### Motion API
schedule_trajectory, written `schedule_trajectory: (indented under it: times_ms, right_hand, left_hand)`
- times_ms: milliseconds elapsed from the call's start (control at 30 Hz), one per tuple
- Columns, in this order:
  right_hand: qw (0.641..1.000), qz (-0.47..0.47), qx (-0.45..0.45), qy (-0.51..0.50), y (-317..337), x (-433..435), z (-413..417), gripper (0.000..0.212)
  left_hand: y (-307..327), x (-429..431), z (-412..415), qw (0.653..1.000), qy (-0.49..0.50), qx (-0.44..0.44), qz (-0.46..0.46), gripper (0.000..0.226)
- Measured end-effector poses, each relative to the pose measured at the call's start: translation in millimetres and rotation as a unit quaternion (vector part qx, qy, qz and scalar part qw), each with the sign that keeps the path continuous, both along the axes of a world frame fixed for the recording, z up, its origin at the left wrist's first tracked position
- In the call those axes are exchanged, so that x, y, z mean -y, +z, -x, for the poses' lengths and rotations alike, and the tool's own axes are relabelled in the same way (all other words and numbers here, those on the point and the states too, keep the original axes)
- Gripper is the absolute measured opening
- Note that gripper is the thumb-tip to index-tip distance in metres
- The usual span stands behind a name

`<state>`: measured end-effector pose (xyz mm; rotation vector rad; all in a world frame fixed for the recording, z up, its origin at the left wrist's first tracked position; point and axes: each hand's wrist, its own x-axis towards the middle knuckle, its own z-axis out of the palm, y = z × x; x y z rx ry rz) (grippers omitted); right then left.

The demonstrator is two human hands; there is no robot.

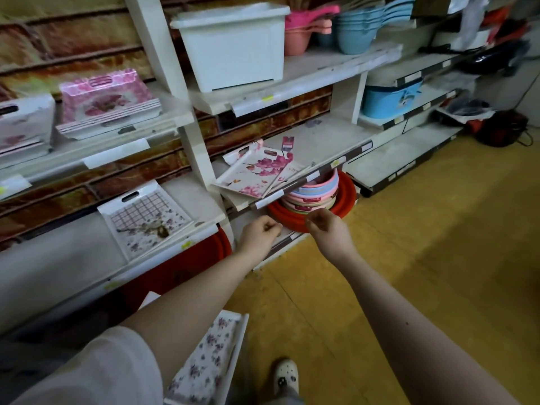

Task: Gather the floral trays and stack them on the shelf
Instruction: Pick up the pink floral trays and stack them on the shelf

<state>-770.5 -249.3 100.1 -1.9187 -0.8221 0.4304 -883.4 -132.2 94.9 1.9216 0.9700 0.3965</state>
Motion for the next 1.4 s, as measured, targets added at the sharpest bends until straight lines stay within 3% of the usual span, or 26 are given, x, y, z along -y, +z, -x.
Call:
schedule_trajectory:
  times_ms: [533, 800, 967, 1200, 1333, 1400]
  right_hand:
    - [0.994, 0.099, -0.019, 0.046, -65, -170, -109, 0.013]
    - [0.986, 0.072, -0.15, 0.029, -89, -215, -156, 0.009]
    - [0.967, 0.068, -0.244, 0.018, -108, -244, -208, 0.014]
    - [0.93, 0.054, -0.364, 0.028, -123, -285, -273, 0.023]
    - [0.917, 0.051, -0.391, 0.055, -131, -304, -289, 0.014]
    - [0.914, 0.059, -0.396, 0.056, -134, -311, -294, 0.012]
  left_hand:
    - [-70, -172, -88, 0.988, 0.116, 0.037, 0.099, 0.004]
    - [-96, -209, -126, 0.973, 0.191, 0.016, 0.127, 0.004]
    - [-110, -221, -167, 0.954, 0.261, -0.026, 0.146, 0.013]
    - [-116, -239, -240, 0.933, 0.279, -0.088, 0.211, 0.039]
    - [-118, -248, -252, 0.922, 0.294, -0.093, 0.235, 0.03]
    - [-119, -257, -251, 0.893, 0.342, -0.055, 0.289, 0.016]
